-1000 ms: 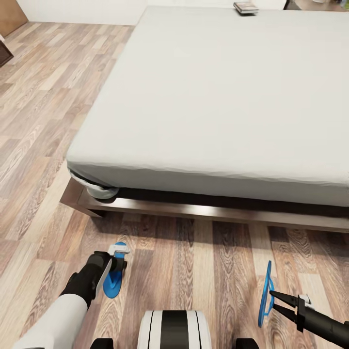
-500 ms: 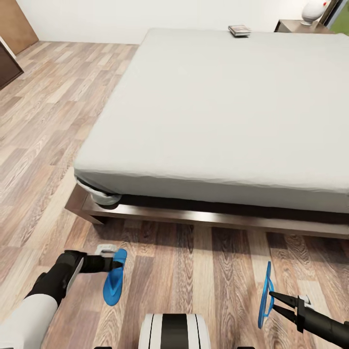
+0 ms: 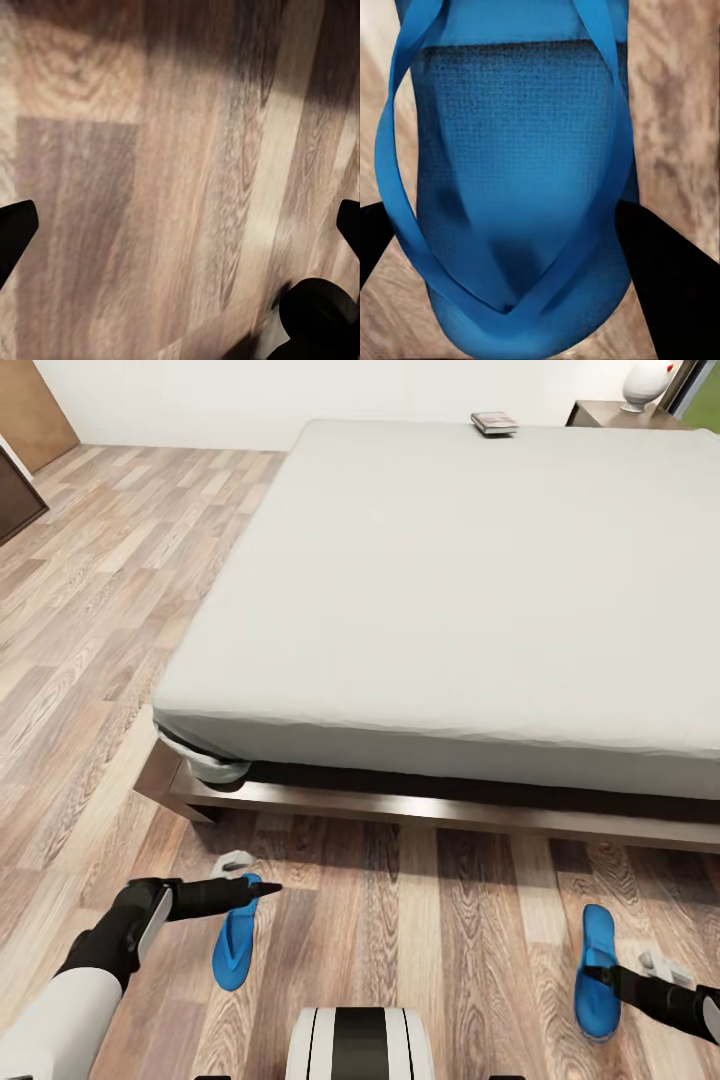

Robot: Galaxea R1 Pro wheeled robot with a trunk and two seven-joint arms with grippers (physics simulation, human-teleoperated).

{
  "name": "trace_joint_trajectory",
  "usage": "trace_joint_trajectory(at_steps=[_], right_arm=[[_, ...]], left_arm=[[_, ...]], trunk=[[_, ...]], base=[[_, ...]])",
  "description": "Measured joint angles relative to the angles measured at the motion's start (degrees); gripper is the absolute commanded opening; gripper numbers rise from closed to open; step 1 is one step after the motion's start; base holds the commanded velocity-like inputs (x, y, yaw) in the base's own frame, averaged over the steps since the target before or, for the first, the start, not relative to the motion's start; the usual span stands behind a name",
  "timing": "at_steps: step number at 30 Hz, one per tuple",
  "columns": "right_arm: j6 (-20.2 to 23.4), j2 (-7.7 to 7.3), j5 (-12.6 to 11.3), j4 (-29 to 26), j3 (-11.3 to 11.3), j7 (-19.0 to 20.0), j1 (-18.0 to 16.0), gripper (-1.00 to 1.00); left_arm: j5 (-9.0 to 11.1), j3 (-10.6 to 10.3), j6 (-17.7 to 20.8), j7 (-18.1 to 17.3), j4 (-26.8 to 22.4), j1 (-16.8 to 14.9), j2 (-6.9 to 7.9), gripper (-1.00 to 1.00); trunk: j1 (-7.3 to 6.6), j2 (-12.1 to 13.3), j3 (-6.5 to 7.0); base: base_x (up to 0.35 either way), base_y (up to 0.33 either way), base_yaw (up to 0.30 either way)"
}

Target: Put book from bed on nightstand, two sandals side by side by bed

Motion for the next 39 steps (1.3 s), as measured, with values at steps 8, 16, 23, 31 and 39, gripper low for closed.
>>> trace_joint_trajectory(at_steps=[8,16,23,31,39], right_arm=[[-7.08,0.01,0.36,-0.07,0.24,-0.3,0.01,-1.0],[-8.0,0.07,2.91,-0.01,0.28,-2.13,0.02,-1.0],[-8.26,9.87,11.67,-0.16,0.47,-21.26,-0.04,-1.0],[-7.71,13.82,12.5,-3.82,0.31,-22.36,-0.17,-1.0],[-7.74,14.81,12.46,-4.98,0.38,-22.63,-0.2,-1.0]], left_arm=[[0.51,0.11,-0.02,0.05,0.1,0.0,-0.69,1.0],[0.59,0.09,0.05,0.0,0.12,0.0,-0.76,1.0],[0.6,0.07,0.03,-0.01,0.17,-0.01,-1.42,1.0],[0.6,0.08,0.05,-0.01,0.21,0.0,-1.66,1.0],[0.6,0.08,0.03,0.03,0.22,-0.01,-1.67,1.0]], trunk=[[0.0,0.0,0.0],[0.0,0.0,0.0],[0.0,0.0,0.0],[0.0,0.0,0.0],[0.0,0.0,0.0]], base=[[0.0,0.0,0.0],[0.0,0.0,0.0],[0.0,0.0,0.0],[0.0,0.0,0.0],[0.0,0.0,0.0]])
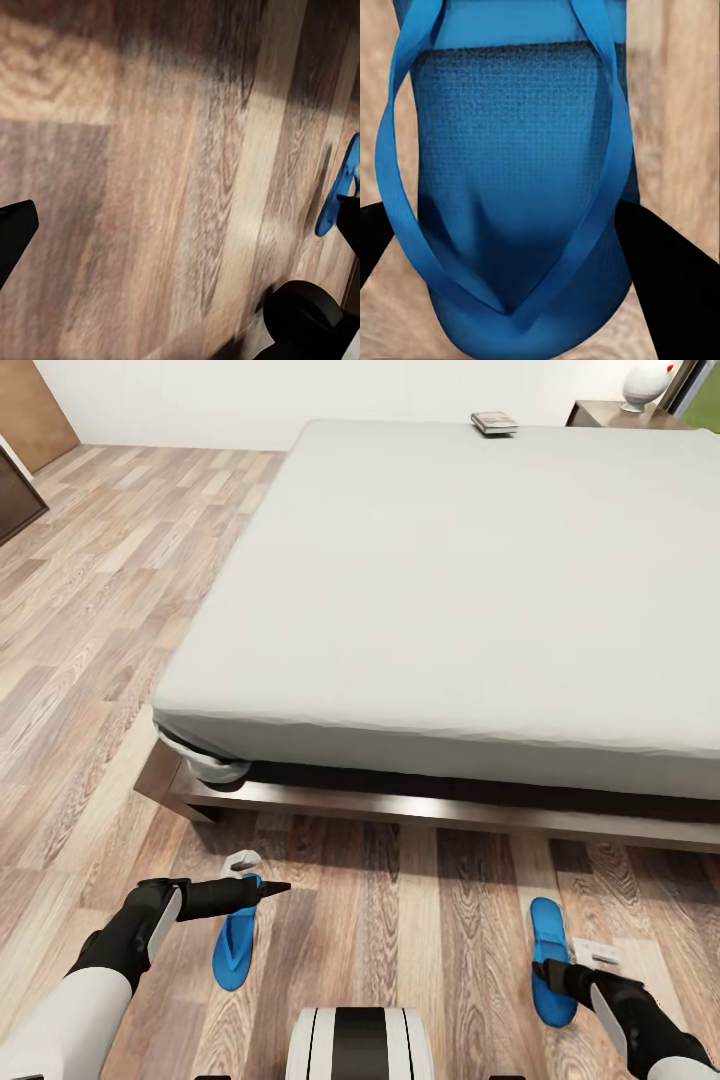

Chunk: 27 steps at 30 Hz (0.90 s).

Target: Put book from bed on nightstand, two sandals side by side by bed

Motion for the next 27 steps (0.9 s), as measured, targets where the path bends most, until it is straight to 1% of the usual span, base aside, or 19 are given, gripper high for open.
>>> trace_joint_trajectory(at_steps=[1,2,3,4,6,9,13,27], right_arm=[[0.09,1.01,-0.16,-0.12,0.03,-0.05,-0.01,-1.0],[0.16,3.06,-0.08,-0.45,0.01,-0.21,-0.07,-1.0],[0.2,4.49,-0.19,-0.62,0.06,-0.29,-0.09,-1.0],[0.12,5.42,-0.05,-0.62,0.04,-0.35,-0.08,-1.0],[-0.17,6.48,0.11,-0.46,0.02,-0.43,-0.06,-1.0],[-0.37,7.04,0.18,-0.42,0.01,-0.4,-0.06,-1.0],[-0.4,7.17,0.21,-0.42,0.01,-0.4,-0.07,-1.0],[-0.39,6.59,0.1,-1.27,-0.18,-0.15,-0.05,-1.0]], left_arm=[[0.0,0.0,0.0,-0.01,0.01,0.0,0.0,1.0],[0.0,0.0,0.02,-0.03,0.0,0.0,0.0,1.0],[0.0,0.0,0.02,-0.03,0.03,-0.01,0.0,1.0],[0.0,-0.01,0.04,-0.04,0.04,0.0,-0.02,1.0],[0.0,0.0,0.05,-0.04,0.05,0.01,-0.07,1.0],[0.0,0.01,0.05,-0.04,0.06,0.0,-0.16,1.0],[0.0,0.01,0.05,0.05,0.06,0.01,-0.24,1.0],[-0.05,0.01,0.06,0.22,0.06,0.01,-0.34,1.0]], trunk=[[0.0,0.0,0.0],[0.0,0.0,0.0],[0.0,0.0,0.0],[0.0,0.0,0.0],[0.0,0.0,0.0],[0.0,0.0,0.0],[0.0,0.0,0.0],[0.0,0.0,0.0]], base=[[0.0,0.044,0.0],[0.0,0.101,0.0],[0.0,0.158,0.0],[0.0,0.201,0.0],[0.0,0.237,0.0],[0.0,0.269,0.0],[0.0,0.28,0.0],[0.0,0.293,0.0]])
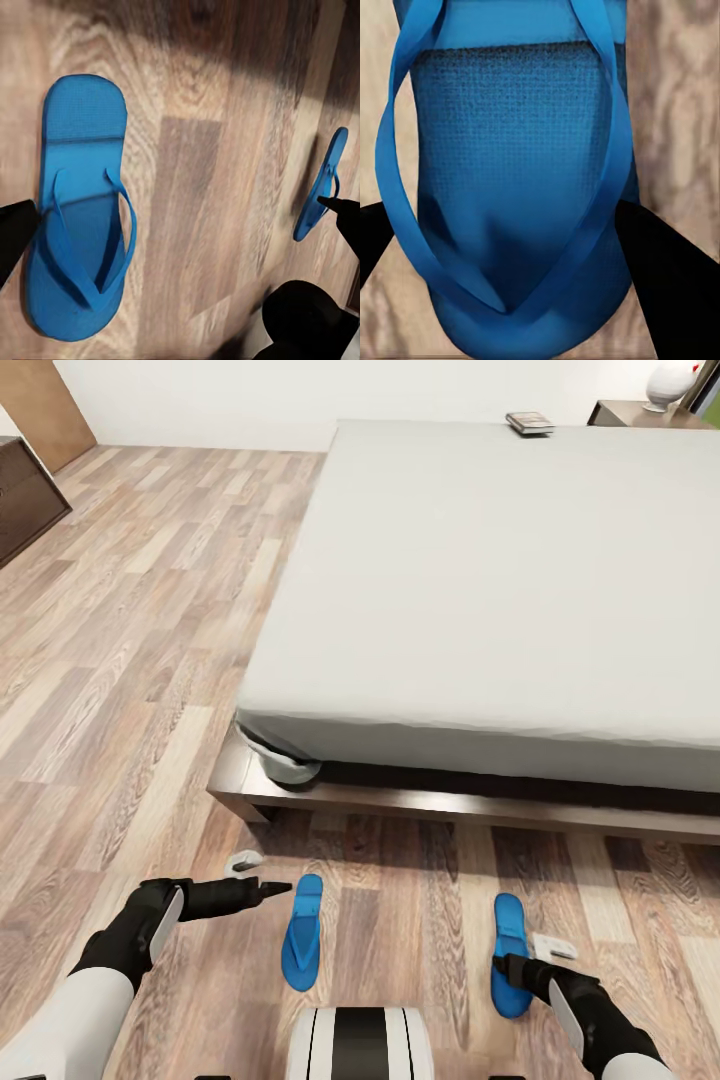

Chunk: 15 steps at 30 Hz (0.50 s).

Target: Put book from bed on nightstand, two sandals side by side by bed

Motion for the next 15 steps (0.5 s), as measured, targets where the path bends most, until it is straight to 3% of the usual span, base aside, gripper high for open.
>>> trace_joint_trajectory(at_steps=[11,15], right_arm=[[-0.04,0.39,0.03,0.06,0.0,-0.22,0.0,-1.0],[-0.1,0.5,0.04,0.07,0.05,-0.24,0.0,-1.0]], left_arm=[[0.01,-0.09,0.0,0.03,0.06,0.0,-0.36,1.0],[0.03,0.0,-0.1,-0.21,2.26,0.0,-0.36,1.0]], trunk=[[0.0,0.0,0.0],[0.0,0.0,0.0]], base=[[0.0,0.315,0.0],[0.0,0.316,0.0]])
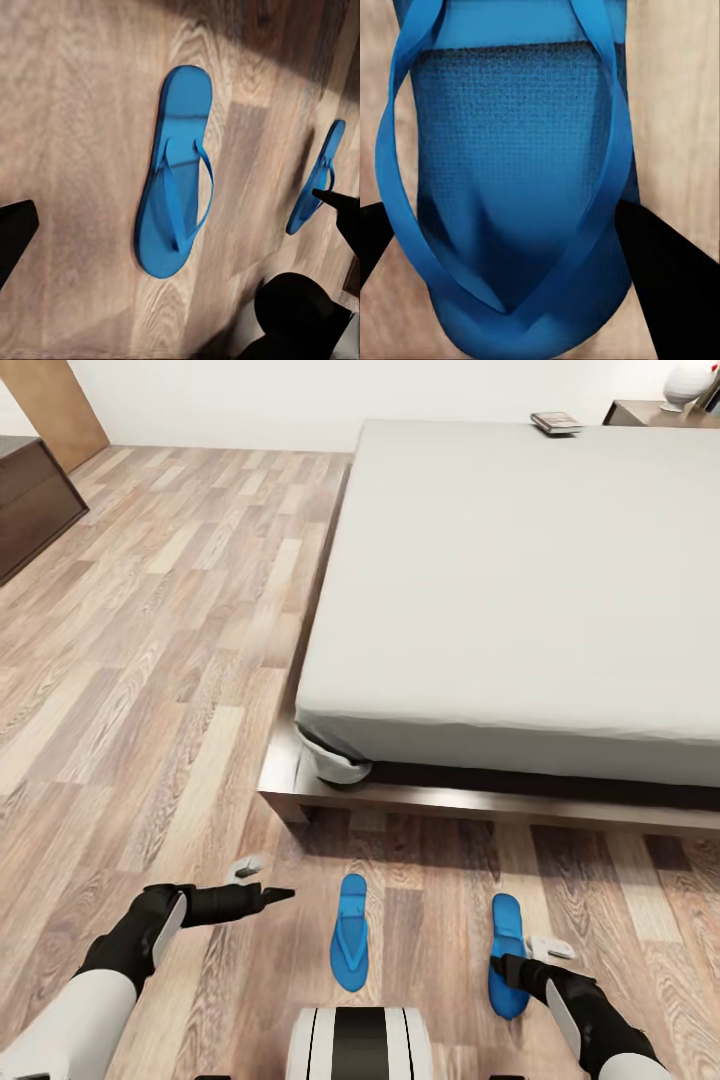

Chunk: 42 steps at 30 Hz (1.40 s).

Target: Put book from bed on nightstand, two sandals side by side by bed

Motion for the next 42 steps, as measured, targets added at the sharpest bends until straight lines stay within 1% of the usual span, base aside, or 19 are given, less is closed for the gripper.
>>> trace_joint_trajectory(at_steps=[2,8,19,21,24,25,26,28,30,31,33,35,37,39,42], right_arm=[[-0.01,0.01,0.0,0.02,-0.03,0.0,0.0,-1.0],[-0.01,-0.06,0.0,0.02,-0.04,0.0,0.0,-1.0],[-0.01,-0.07,0.03,-0.14,-0.02,-0.12,0.0,-1.0],[0.01,0.02,0.05,-1.17,-0.02,-0.67,-0.03,-1.0],[0.11,1.22,0.14,-4.52,-0.17,-6.99,-0.04,-1.0],[0.28,2.6,0.06,-6.02,-0.2,-11.23,-0.04,-1.0],[0.41,3.57,0.05,-7.07,-0.18,-13.66,-0.03,-1.0],[0.61,4.73,0.07,-8.59,-0.07,-16.37,-0.04,-1.0],[0.75,5.27,0.01,-9.23,1.15,-17.54,-0.02,-1.0],[0.81,5.47,-0.07,-9.45,2.96,-17.9,-0.01,-1.0],[0.87,5.57,-0.05,-9.6,5.79,-18.15,-0.02,-1.0],[0.91,5.61,-0.03,-9.66,7.6,-18.24,-0.01,-1.0],[0.93,5.65,-0.02,-9.68,8.4,-18.28,-0.01,-1.0],[0.94,5.7,-0.01,-9.69,8.78,-18.3,-0.01,-1.0],[0.94,5.71,-0.05,-9.69,8.92,-18.3,-0.01,-1.0]], left_arm=[[-0.05,0.02,-0.14,-0.04,1.16,0.0,0.0,1.0],[-0.13,0.07,-0.49,-0.02,2.39,0.0,0.26,1.0],[-0.22,0.06,-0.44,0.3,2.57,0.0,0.2,1.0],[-0.22,0.06,-0.45,0.3,2.58,0.0,0.24,1.0],[-0.14,0.04,-0.46,0.23,2.59,0.0,0.22,1.0],[-0.06,0.02,-0.47,0.14,2.6,-0.01,0.2,1.0],[-0.03,0.02,-0.47,0.1,2.6,-0.01,0.19,1.0],[0.0,0.04,-0.46,0.06,2.59,-0.01,0.18,1.0],[0.1,0.06,-0.47,-0.05,2.59,-0.01,0.18,1.0],[0.44,0.07,-0.43,-0.1,2.59,-0.01,0.14,1.0],[1.35,0.1,-0.42,-0.15,2.59,-0.01,0.09,1.0],[2.73,0.12,-0.47,-0.21,2.57,-0.01,0.02,1.0],[4.29,0.1,-0.48,-0.21,2.57,-0.01,0.0,1.0],[5.44,0.13,-0.46,-0.2,2.59,-0.01,-0.01,1.0],[5.89,0.12,-0.46,-0.18,2.66,0.0,-0.01,1.0]], trunk=[[0.0,0.0,0.0],[0.0,0.0,0.0],[-0.01,0.0,0.0],[-0.01,0.0,0.0],[0.0,0.0,0.0],[0.0,0.0,0.0],[0.0,0.0,0.0],[0.0,0.0,0.0],[0.0,0.0,0.0],[0.0,0.0,0.0],[0.0,0.0,0.0],[0.0,0.0,0.0],[0.0,0.0,0.0],[0.0,0.0,0.0],[0.0,0.0,0.0]], base=[[0.0,0.316,0.0],[0.001,0.317,0.0],[0.063,0.305,0.0],[0.025,0.106,0.0],[0.007,0.03,0.0],[0.002,0.01,0.0],[0.001,0.006,0.0],[0.001,0.003,0.0],[0.0,0.001,0.0],[0.0,0.0,0.0],[0.0,0.0,0.0],[0.0,0.0,0.0],[0.0,0.0,0.0],[0.0,0.038,0.0],[0.0,0.039,0.0]])
